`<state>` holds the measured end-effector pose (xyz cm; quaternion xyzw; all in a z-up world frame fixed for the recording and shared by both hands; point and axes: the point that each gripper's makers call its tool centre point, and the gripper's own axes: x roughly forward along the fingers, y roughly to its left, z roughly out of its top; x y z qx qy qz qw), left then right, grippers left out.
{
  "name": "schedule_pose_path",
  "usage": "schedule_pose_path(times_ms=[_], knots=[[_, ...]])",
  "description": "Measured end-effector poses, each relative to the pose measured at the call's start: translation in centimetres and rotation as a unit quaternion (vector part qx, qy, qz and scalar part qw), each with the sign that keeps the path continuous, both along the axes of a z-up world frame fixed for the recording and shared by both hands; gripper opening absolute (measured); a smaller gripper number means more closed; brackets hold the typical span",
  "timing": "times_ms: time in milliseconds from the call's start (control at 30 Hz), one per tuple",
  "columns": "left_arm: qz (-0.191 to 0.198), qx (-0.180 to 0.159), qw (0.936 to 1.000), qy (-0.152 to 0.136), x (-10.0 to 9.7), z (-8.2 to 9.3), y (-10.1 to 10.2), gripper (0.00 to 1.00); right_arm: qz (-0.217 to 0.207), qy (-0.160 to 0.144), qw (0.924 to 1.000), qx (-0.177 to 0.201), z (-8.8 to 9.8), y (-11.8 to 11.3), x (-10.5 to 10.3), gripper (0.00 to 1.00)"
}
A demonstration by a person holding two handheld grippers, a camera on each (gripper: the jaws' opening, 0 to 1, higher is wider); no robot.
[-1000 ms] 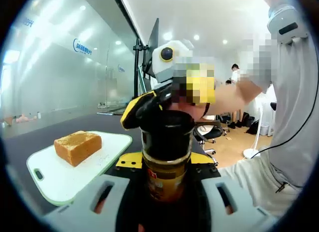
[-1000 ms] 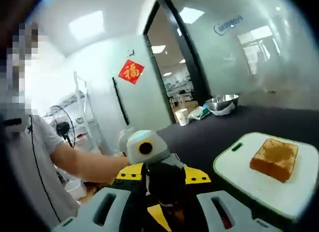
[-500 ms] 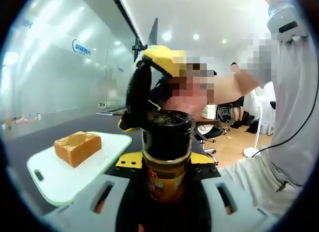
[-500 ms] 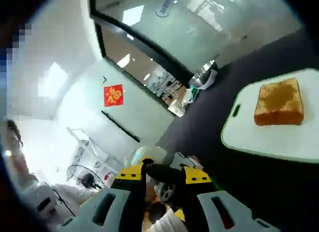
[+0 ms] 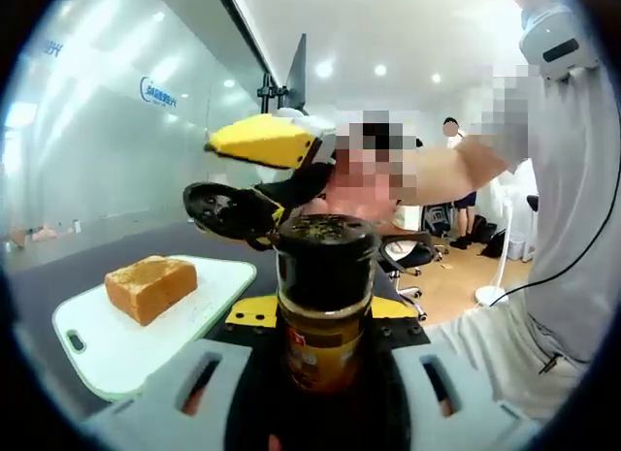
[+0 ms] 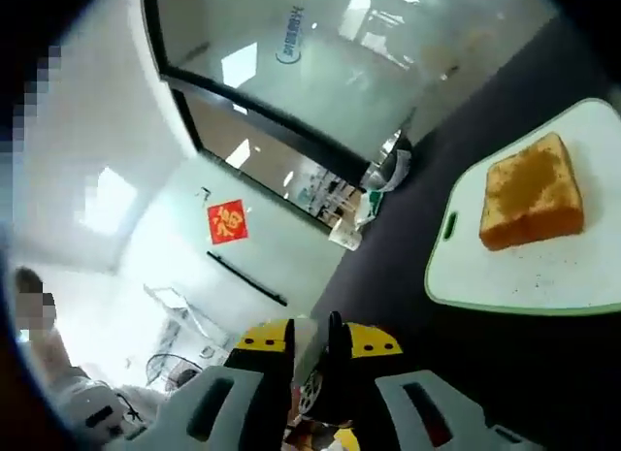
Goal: Sprinkle pepper
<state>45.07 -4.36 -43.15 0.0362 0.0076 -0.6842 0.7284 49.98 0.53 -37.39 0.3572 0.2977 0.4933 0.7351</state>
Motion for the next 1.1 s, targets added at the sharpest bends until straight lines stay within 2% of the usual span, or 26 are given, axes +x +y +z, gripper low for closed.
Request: schedule_pose_path(times_ms=[67,100,167,267,333,433,500,567,733,900,1100], knots=[[0.0,0.001,1.0,-0.001,-0.1,0.0,-0.1,0.21,-0.021,-0.029,0.9993,-0.013,0.1,-0.7,0.6,0.23],[0.002,0.001,1.0,0.001,0.0,0.0,-0.1,0.21,-0.035,-0.035,0.9987,-0.009,0.3,-1.2,0.9,0.22],[0.005,0.001,1.0,0.001,0.1,0.0,-0.1,0.22,-0.046,-0.028,0.9984,0.019,0.9,-2.1,1.0,0.22],[0.017,0.0,0.9999,0.001,0.3,0.0,-0.1,0.24,-0.07,-0.049,0.9955,0.041,1.5,-3.7,0.9,0.22],[0.022,0.001,0.9997,-0.005,0.4,0.0,-0.1,0.25,-0.077,-0.047,0.994,0.062,1.6,-4.6,0.5,0.22],[0.021,-0.003,0.9998,0.001,0.4,0.2,0.1,0.31,-0.115,-0.039,0.9878,0.098,1.6,-6.8,0.2,0.22],[0.019,-0.02,0.9996,0.007,0.3,1.1,0.2,0.35,-0.134,-0.025,0.9859,0.098,0.7,-8.0,-0.1,0.23],[0.019,-0.03,0.9994,0.004,0.2,1.6,0.3,0.35,-0.142,-0.031,0.9847,0.096,0.2,-8.9,-0.8,0.23],[0.016,-0.043,0.9989,0.007,0.3,2.4,0.5,0.37,-0.168,-0.021,0.9787,0.116,-0.3,-11.1,-1.5,0.23],[0.01,-0.053,0.9985,0.013,0.0,3.4,0.2,0.37,-0.179,-0.027,0.9757,0.123,-0.3,-12.0,-2.0,0.23],[0.013,-0.047,0.9986,0.019,0.5,3.4,-0.1,0.36,-0.186,-0.029,0.9736,0.129,-0.3,-12.0,-2.0,0.23]])
